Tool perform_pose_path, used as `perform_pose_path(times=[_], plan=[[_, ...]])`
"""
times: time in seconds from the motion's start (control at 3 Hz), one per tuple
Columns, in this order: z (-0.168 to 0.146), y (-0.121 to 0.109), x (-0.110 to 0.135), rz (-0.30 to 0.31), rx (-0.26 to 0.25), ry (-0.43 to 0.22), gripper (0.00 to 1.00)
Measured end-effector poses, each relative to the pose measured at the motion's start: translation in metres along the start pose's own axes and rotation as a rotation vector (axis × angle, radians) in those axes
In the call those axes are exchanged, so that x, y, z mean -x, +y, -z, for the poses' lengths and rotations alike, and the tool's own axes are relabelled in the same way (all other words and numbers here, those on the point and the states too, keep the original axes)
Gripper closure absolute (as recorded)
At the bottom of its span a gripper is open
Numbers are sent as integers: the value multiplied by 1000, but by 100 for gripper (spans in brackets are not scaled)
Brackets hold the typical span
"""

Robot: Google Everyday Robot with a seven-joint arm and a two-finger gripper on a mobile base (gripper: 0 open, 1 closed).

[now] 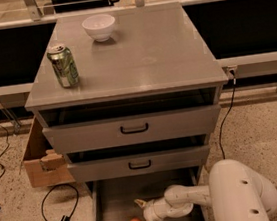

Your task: Pick orange from bottom drawer and place on counter

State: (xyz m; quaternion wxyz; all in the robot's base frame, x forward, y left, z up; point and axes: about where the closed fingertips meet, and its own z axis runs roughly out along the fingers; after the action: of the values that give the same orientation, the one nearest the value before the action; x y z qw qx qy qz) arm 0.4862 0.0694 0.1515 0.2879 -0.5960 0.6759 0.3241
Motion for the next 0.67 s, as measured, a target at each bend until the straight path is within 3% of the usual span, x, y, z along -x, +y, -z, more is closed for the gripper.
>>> perform_pose_path(times=[0.33, 0.67], plan=[[-15, 2, -2, 11, 13, -1, 0], [-23, 1, -10, 18, 11, 23, 18]])
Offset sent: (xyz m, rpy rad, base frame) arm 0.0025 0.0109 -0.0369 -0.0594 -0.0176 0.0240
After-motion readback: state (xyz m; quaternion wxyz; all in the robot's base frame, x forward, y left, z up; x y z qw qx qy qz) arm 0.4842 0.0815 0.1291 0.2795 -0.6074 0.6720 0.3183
